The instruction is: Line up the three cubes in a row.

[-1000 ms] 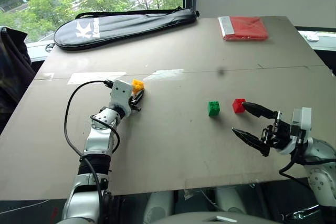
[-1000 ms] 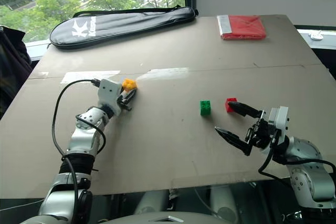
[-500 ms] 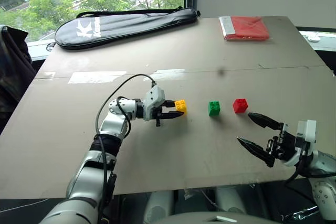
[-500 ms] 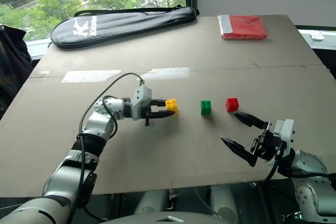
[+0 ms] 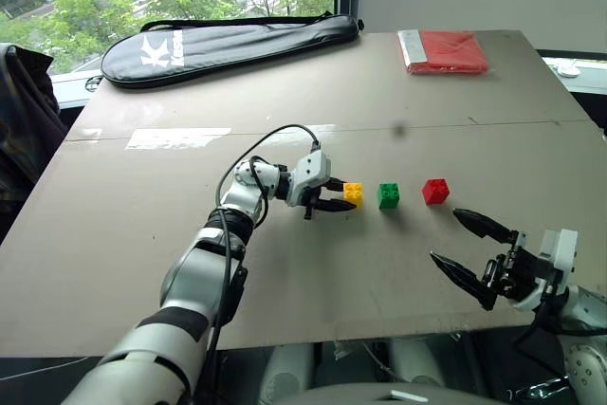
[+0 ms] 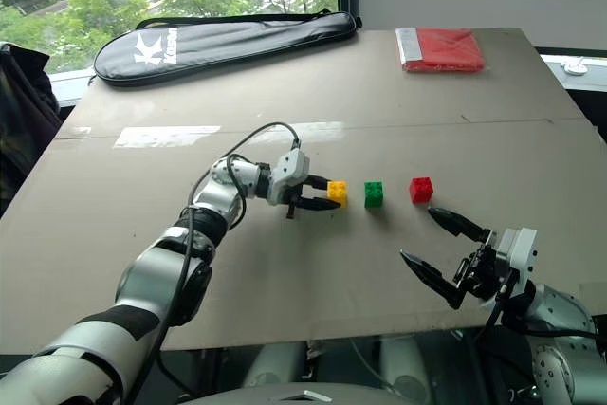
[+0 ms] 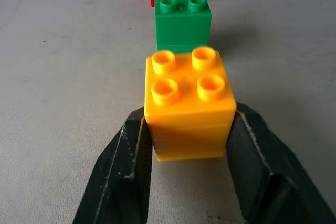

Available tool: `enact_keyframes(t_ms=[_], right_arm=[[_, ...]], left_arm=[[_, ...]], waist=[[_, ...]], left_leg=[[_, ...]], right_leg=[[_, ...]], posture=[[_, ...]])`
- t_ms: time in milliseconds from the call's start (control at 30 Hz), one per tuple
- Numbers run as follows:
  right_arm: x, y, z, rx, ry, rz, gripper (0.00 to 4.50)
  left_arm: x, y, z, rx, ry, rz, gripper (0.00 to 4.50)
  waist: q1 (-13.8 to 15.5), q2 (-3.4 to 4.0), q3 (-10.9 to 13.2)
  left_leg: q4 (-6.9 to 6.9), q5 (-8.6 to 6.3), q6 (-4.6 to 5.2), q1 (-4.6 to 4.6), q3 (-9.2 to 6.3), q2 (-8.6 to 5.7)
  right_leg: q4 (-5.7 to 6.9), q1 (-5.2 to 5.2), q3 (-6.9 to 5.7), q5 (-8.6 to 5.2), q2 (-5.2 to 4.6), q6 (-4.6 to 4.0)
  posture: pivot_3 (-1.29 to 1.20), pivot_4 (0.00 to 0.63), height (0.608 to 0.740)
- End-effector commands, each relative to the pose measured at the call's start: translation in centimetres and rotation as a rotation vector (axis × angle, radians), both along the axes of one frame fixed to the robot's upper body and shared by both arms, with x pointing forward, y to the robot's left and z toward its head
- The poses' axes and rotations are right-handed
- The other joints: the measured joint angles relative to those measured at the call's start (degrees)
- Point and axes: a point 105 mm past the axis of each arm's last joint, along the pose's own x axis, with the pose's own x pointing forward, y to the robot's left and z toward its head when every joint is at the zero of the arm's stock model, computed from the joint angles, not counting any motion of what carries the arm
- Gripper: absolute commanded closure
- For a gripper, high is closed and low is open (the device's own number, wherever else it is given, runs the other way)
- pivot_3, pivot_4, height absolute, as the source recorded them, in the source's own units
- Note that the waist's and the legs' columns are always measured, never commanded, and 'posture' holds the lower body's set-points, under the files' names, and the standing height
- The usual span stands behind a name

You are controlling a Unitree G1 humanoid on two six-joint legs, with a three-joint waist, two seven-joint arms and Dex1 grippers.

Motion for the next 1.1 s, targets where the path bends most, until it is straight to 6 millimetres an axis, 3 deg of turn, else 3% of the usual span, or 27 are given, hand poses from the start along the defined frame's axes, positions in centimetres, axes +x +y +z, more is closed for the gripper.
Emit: enact_keyframes(t_ms=[33,67,233,567,667,800,1100], right_arm=[[-0.2,0.0,1.2,-0.009,-0.061,0.000,0.00],[-0.2,0.0,1.2,-0.010,-0.061,0.001,0.00],[-0.1,0.0,1.2,-0.010,-0.058,0.007,0.00],[0.5,-1.3,0.0,-0.031,-0.017,0.004,0.00],[0.7,-2.1,-0.7,-0.053,0.004,-0.003,0.00],[1.5,-3.3,-1.8,-0.089,0.037,-0.015,0.00],[2.6,-5.0,-3.1,-0.173,0.103,0.007,0.00]], left_arm=[[0.0,0.3,-0.6,0.037,0.001,0.004,0.42],[0.0,0.5,-0.8,0.052,-0.023,0.010,0.02],[0.2,1.1,-1.0,0.064,-0.055,0.034,0.02],[-0.1,6.2,-0.4,0.008,-0.055,0.186,0.02],[-1.5,7.5,0.2,-0.034,-0.057,0.241,0.02],[-4.7,8.2,0.8,-0.087,-0.072,0.352,0.02],[-11.6,7.6,-1.5,-0.158,0.071,0.683,0.02]], waist=[[0.0,-0.01,0.0],[0.0,-0.01,0.0],[-0.1,0.00,0.0],[-1.8,0.01,0.0],[-2.5,0.05,0.0],[-2.6,0.14,0.0],[-0.9,0.21,0.0]], left_leg=[[0.00,0.00,0.00,0.01,0.00,0.00],[0.00,0.00,0.00,0.01,0.01,0.00],[0.00,0.01,0.01,0.07,0.00,0.01],[-0.01,0.01,0.01,0.16,-0.05,0.22],[-0.06,0.00,0.01,0.24,-0.16,0.41],[-0.09,0.00,0.00,0.19,-0.23,0.59],[-0.08,0.00,-0.01,0.17,-0.09,0.40]], right_leg=[[0.00,0.00,0.00,0.00,0.00,0.00],[0.01,0.00,0.00,0.00,0.00,0.00],[0.08,0.01,0.02,0.01,0.01,-0.01],[0.16,0.00,0.03,0.06,0.20,-0.10],[0.18,-0.02,0.18,0.10,0.38,-0.18],[0.18,-0.13,0.20,0.11,0.40,-0.21],[0.09,-0.12,0.21,-0.04,0.03,-0.37]], posture=[[0.00,0.150,0.701],[0.00,0.150,0.701],[0.00,0.150,0.701],[0.00,0.150,0.701],[0.00,0.150,0.701],[0.00,0.150,0.701],[0.00,0.150,0.701]])
